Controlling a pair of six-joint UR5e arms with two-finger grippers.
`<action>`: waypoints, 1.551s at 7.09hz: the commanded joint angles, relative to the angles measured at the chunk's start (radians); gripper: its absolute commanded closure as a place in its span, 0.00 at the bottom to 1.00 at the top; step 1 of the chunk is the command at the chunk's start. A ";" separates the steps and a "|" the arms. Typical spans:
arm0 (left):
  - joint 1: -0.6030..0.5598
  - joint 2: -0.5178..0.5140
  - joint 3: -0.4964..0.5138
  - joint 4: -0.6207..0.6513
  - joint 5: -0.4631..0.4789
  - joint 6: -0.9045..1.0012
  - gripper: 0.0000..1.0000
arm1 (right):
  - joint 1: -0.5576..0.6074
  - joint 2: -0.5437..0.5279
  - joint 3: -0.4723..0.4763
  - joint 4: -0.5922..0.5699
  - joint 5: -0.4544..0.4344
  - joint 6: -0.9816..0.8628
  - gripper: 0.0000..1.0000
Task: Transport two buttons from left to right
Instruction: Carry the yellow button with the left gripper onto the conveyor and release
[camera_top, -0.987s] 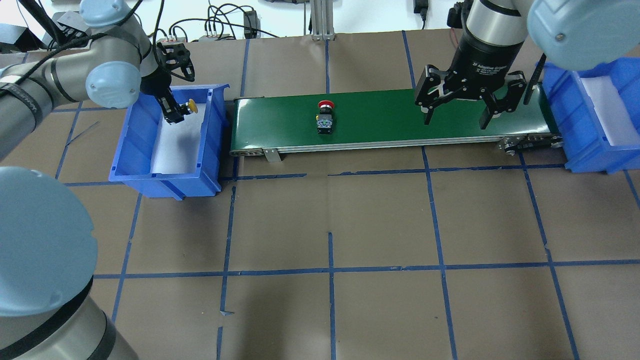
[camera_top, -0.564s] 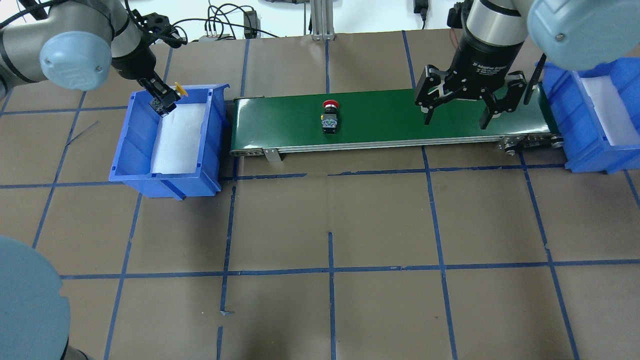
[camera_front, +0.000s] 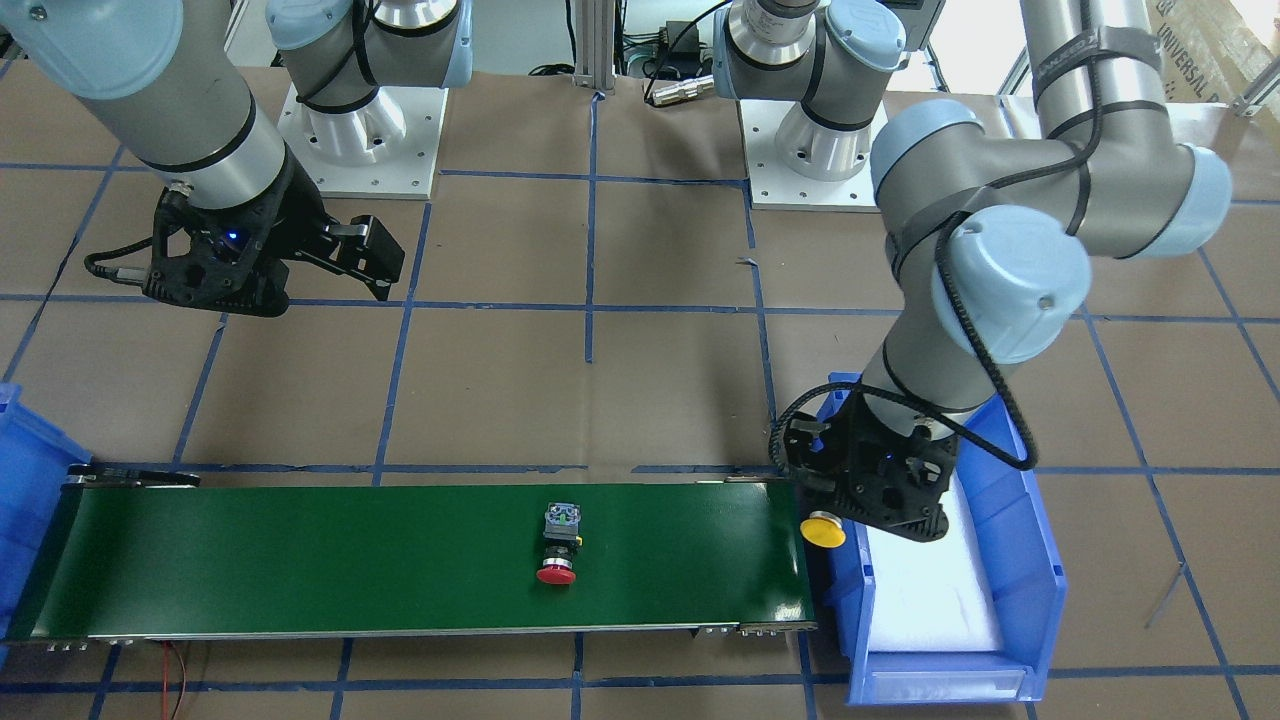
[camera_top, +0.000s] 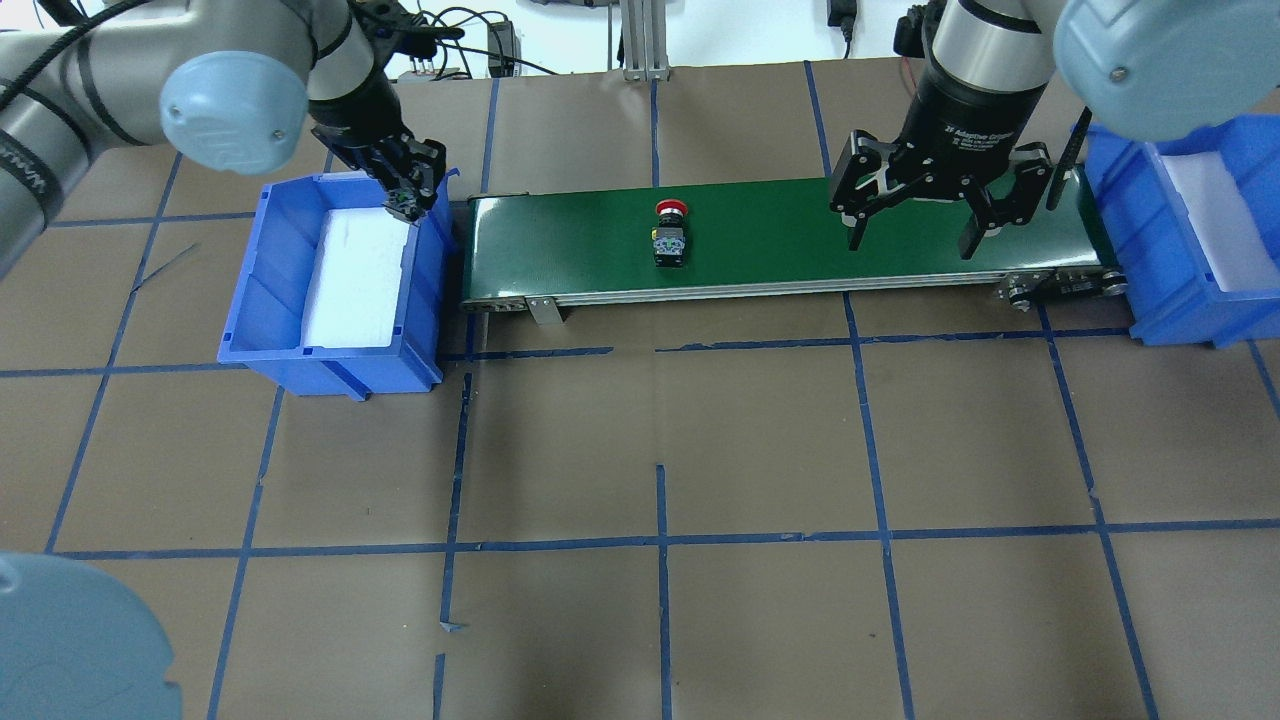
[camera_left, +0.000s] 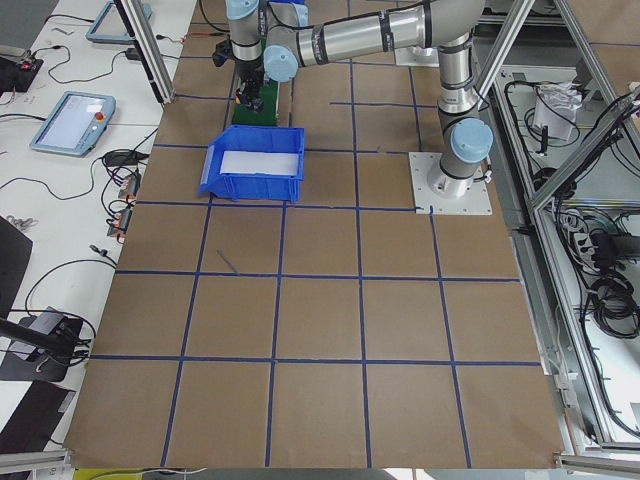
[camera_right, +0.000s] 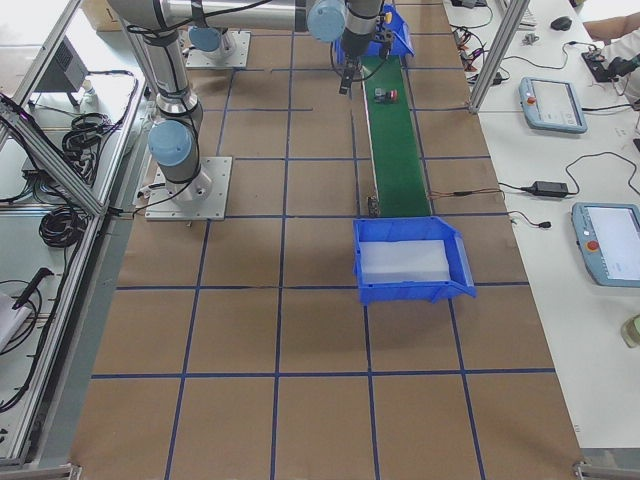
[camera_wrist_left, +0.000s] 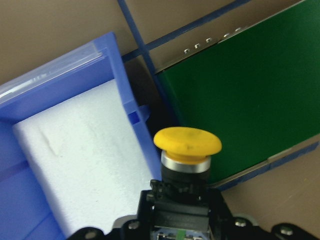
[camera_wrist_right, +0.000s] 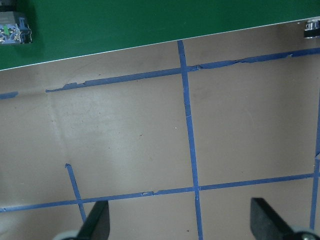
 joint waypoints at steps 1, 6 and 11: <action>-0.074 -0.087 0.013 0.040 -0.002 -0.285 0.76 | 0.000 -0.001 0.000 -0.001 0.000 0.000 0.00; -0.079 -0.155 0.018 0.108 0.006 -0.324 0.70 | 0.000 0.000 0.000 0.000 0.000 0.000 0.00; -0.076 -0.103 0.016 0.054 0.002 -0.342 0.00 | -0.002 -0.001 0.000 0.000 0.000 0.006 0.00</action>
